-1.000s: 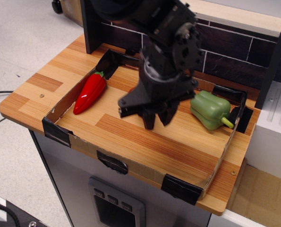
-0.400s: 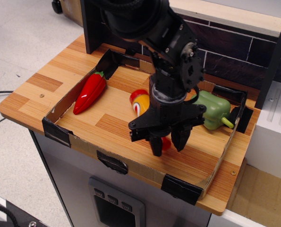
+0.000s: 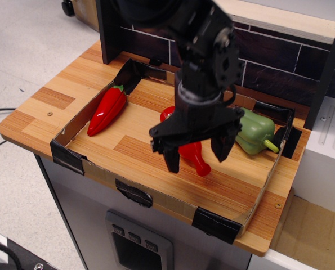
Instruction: Topple hot sauce bottle
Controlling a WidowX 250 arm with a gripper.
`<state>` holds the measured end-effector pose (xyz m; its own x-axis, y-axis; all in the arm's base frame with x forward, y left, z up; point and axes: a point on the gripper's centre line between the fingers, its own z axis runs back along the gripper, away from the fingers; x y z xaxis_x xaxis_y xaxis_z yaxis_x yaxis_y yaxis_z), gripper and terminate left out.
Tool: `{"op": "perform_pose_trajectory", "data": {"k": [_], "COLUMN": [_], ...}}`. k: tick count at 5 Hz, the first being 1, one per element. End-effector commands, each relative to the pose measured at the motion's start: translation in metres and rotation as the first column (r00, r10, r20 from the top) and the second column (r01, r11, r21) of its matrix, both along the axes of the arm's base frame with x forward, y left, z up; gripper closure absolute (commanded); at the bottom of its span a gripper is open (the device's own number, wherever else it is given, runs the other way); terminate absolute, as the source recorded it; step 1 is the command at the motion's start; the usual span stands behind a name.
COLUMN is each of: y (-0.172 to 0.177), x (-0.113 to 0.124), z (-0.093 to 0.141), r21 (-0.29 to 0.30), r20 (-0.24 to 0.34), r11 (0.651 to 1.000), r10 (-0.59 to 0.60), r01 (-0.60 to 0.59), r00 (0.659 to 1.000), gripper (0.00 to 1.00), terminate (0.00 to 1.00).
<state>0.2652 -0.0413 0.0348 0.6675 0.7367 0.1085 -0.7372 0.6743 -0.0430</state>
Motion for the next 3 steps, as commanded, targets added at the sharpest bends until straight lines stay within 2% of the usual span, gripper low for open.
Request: {"op": "perform_pose_trajectory", "data": {"k": [1,2,3], "y": [0.0001,0.0001,0.0001], "x": [0.0105,0.0105,0.0105], "z": [0.0454,0.0454,0.0454], "r21": [-0.009,-0.009,-0.009], "r20": [0.115,0.115,0.115], "r11": [1.0,1.0,1.0], "r10": [0.026,0.026,0.026], "r01": [-0.025,-0.025,-0.025], "r00": [0.993,0.993,0.993], "gripper": [0.0,0.0,0.0], "terminate": [0.0,0.0,1.0]}}
